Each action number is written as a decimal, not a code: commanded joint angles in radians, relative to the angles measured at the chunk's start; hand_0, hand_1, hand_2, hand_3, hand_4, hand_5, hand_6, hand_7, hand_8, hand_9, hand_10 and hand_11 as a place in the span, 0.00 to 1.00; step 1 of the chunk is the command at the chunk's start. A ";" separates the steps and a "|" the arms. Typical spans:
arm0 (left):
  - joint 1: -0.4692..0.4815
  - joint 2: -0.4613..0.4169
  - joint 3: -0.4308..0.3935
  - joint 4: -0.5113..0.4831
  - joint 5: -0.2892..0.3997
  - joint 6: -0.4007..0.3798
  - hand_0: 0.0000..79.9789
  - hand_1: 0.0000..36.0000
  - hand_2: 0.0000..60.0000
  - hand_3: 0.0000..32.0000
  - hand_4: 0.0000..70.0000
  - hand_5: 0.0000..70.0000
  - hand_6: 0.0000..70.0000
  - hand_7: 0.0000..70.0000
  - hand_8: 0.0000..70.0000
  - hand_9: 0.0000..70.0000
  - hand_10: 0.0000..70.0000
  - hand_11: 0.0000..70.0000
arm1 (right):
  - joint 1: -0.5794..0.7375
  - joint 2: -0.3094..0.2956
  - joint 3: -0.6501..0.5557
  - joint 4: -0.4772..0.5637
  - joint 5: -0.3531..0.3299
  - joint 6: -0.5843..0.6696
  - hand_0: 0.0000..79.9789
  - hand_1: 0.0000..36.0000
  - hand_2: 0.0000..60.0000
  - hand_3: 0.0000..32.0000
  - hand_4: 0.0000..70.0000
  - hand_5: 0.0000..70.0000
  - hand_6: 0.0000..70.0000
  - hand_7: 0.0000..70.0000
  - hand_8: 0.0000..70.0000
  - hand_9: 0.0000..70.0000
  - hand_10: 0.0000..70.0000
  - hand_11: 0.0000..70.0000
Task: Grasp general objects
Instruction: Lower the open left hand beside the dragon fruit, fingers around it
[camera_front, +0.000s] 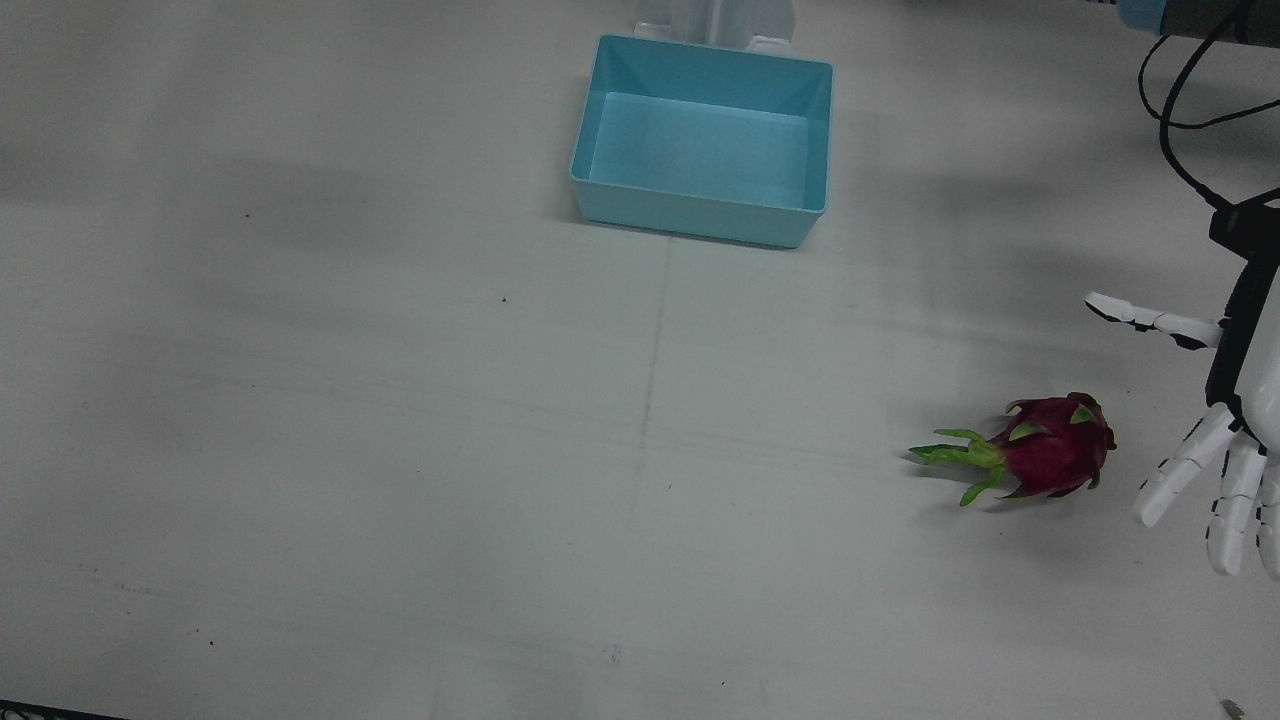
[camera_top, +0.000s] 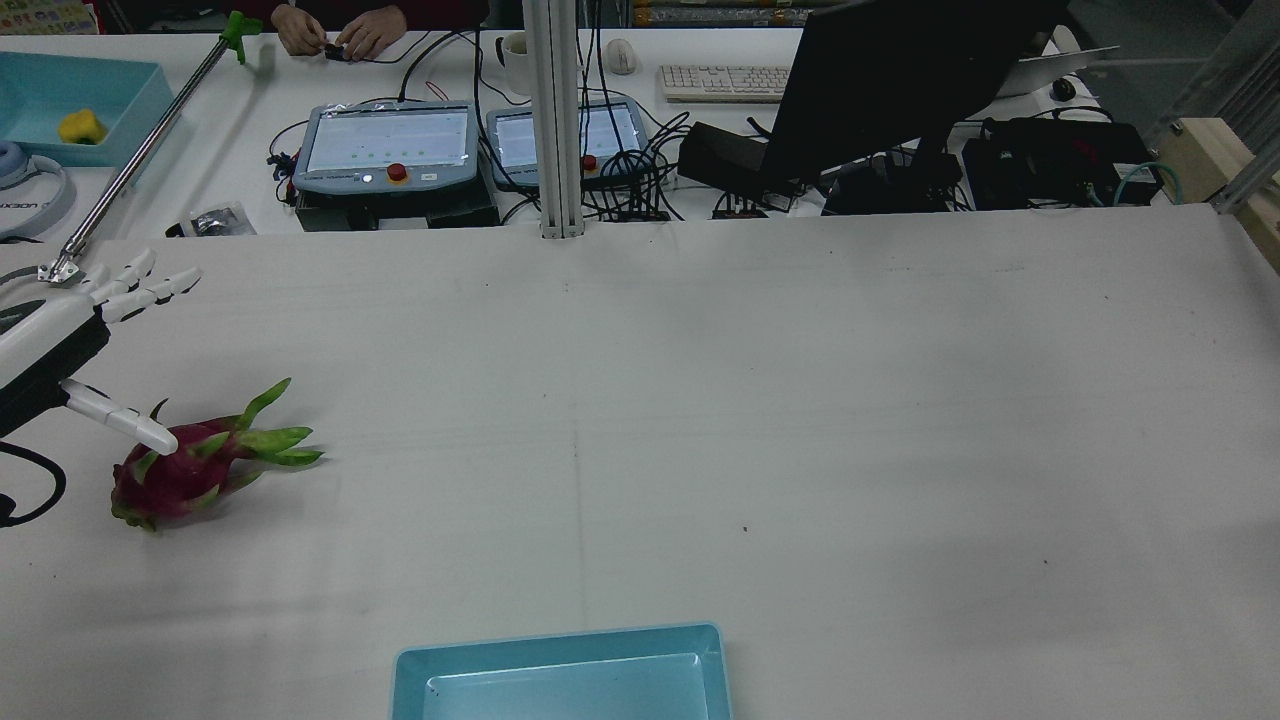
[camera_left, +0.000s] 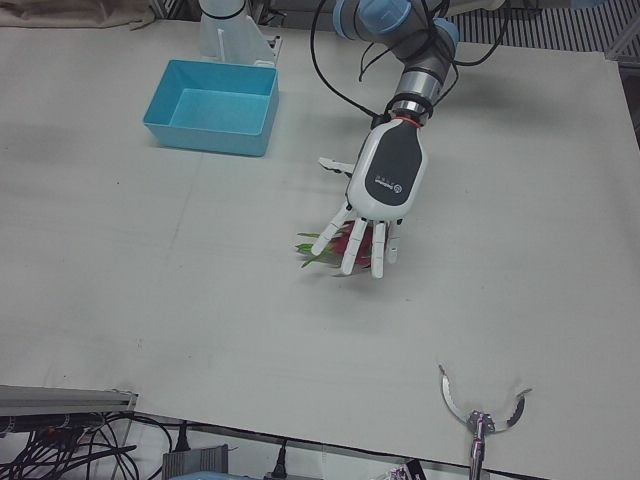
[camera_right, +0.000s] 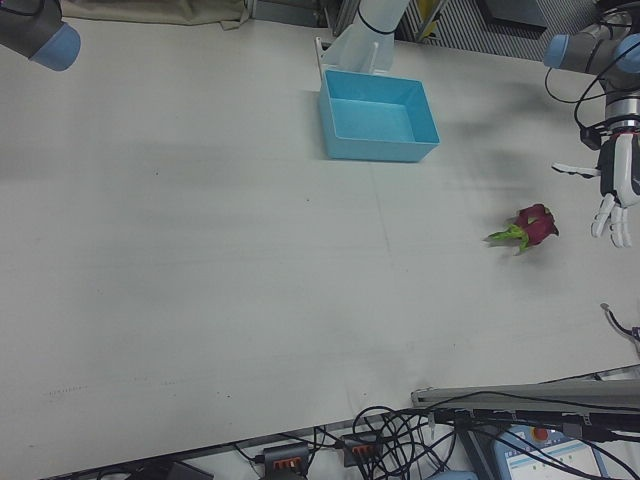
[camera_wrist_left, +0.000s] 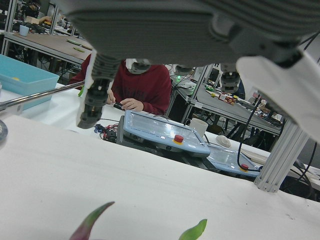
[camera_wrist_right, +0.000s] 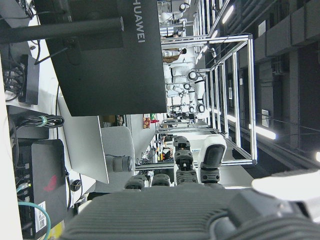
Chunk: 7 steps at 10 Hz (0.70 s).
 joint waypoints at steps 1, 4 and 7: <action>0.137 -0.053 0.041 0.130 -0.177 -0.158 0.60 0.20 0.00 1.00 0.00 0.00 0.00 0.00 0.00 0.00 0.00 0.00 | 0.000 0.000 0.002 0.000 0.000 0.000 0.00 0.00 0.00 0.00 0.00 0.00 0.00 0.00 0.00 0.00 0.00 0.00; 0.148 -0.190 0.145 0.244 -0.260 -0.173 0.59 0.21 0.00 1.00 0.00 0.00 0.00 0.00 0.00 0.00 0.00 0.00 | -0.001 0.000 0.001 0.000 0.000 0.000 0.00 0.00 0.00 0.00 0.00 0.00 0.00 0.00 0.00 0.00 0.00 0.00; 0.220 -0.186 0.176 0.305 -0.396 -0.173 0.59 0.21 0.00 1.00 0.00 0.00 0.00 0.00 0.00 0.00 0.00 0.00 | 0.000 0.000 0.002 0.000 0.000 0.000 0.00 0.00 0.00 0.00 0.00 0.00 0.00 0.00 0.00 0.00 0.00 0.00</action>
